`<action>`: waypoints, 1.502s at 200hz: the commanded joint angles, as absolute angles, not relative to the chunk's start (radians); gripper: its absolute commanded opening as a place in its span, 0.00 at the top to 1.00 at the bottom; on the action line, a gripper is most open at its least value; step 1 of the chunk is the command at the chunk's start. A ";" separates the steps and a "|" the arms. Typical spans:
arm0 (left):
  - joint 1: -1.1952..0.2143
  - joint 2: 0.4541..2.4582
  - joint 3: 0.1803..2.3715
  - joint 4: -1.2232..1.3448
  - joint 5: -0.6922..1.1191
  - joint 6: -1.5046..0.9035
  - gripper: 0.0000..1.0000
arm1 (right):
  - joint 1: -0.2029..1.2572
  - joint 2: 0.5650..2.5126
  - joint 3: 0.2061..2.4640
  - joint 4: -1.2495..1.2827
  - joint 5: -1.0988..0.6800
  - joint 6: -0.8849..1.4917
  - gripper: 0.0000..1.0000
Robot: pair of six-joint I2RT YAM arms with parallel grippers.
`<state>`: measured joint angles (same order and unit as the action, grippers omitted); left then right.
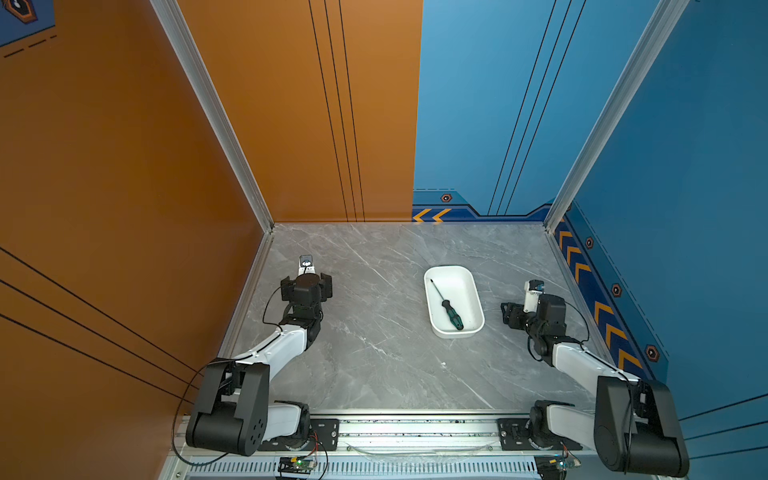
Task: Put the screwdriver in the bin
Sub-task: Reset both arms
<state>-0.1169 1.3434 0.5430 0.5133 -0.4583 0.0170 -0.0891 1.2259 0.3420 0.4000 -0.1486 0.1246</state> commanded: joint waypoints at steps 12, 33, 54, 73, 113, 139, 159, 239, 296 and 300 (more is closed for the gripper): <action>-0.091 1.388 0.527 0.641 -0.408 0.013 0.02 | -0.064 1.325 0.285 0.892 -0.075 0.101 0.27; -0.078 1.390 0.524 0.647 -0.407 0.003 0.02 | 0.004 1.466 0.264 1.033 0.001 0.044 0.27; -0.074 1.377 0.512 0.649 -0.405 -0.003 0.02 | 0.064 1.553 0.268 1.137 0.098 0.002 0.26; -0.071 1.364 0.495 0.668 -0.394 -0.007 0.02 | 0.060 1.544 0.291 1.058 0.103 0.010 0.25; -0.065 1.346 0.485 0.662 -0.281 0.024 0.02 | 0.056 1.545 0.306 1.039 0.108 0.018 0.24; -0.054 1.325 0.456 0.659 -0.266 -0.013 0.02 | 0.055 1.546 0.308 1.036 0.108 0.019 0.24; -0.030 1.315 0.442 0.652 -0.248 -0.027 0.02 | 0.054 1.546 0.310 1.030 0.107 0.023 0.22; -0.026 1.533 0.395 0.840 -0.154 -0.002 0.02 | 0.003 1.548 0.371 0.916 0.023 0.057 0.14; -0.028 1.565 0.382 0.924 -0.158 0.002 0.02 | 0.012 1.548 0.372 0.911 0.067 0.064 0.00; -0.028 1.566 0.381 0.924 -0.158 0.002 0.02 | 0.012 1.548 0.373 0.911 0.066 0.064 0.00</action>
